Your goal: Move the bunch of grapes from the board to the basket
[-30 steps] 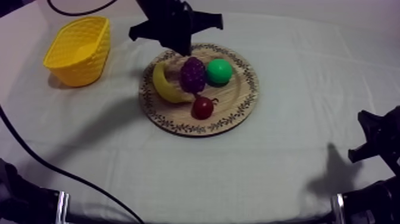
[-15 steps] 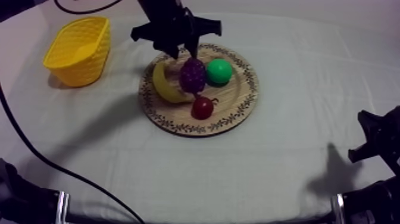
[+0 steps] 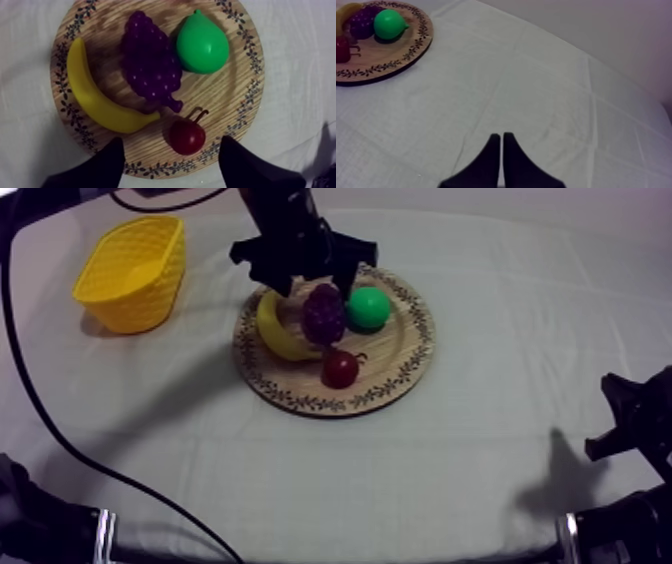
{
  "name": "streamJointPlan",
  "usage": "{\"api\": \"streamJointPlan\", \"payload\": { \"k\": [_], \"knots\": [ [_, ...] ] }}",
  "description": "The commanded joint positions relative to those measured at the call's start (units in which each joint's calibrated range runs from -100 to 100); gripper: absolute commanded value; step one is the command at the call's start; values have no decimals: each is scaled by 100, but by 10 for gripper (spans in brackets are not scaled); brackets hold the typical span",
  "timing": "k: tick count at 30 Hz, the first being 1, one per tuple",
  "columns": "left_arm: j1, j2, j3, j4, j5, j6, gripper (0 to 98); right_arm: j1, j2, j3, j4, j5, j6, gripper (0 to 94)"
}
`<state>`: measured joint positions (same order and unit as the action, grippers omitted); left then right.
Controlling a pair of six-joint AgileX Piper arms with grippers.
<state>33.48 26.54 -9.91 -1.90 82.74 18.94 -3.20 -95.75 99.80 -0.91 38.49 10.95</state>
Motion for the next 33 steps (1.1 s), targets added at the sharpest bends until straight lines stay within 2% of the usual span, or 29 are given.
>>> {"api": "streamJointPlan", "payload": {
  "k": [1, 17, 33],
  "knots": [
    [-6, 67, -12, 8, 3, -12, 763, -2, -1, -2, 0, -3, 1, 3],
    [-51, 779, -372, 41, 2, -221, 821, -2, -1, -2, 0, -3, 1, 3],
    [-79, 1430, -795, 33, 75, -196, 815, -2, -1, -2, 0, -3, 1, 3]
  ]
}}
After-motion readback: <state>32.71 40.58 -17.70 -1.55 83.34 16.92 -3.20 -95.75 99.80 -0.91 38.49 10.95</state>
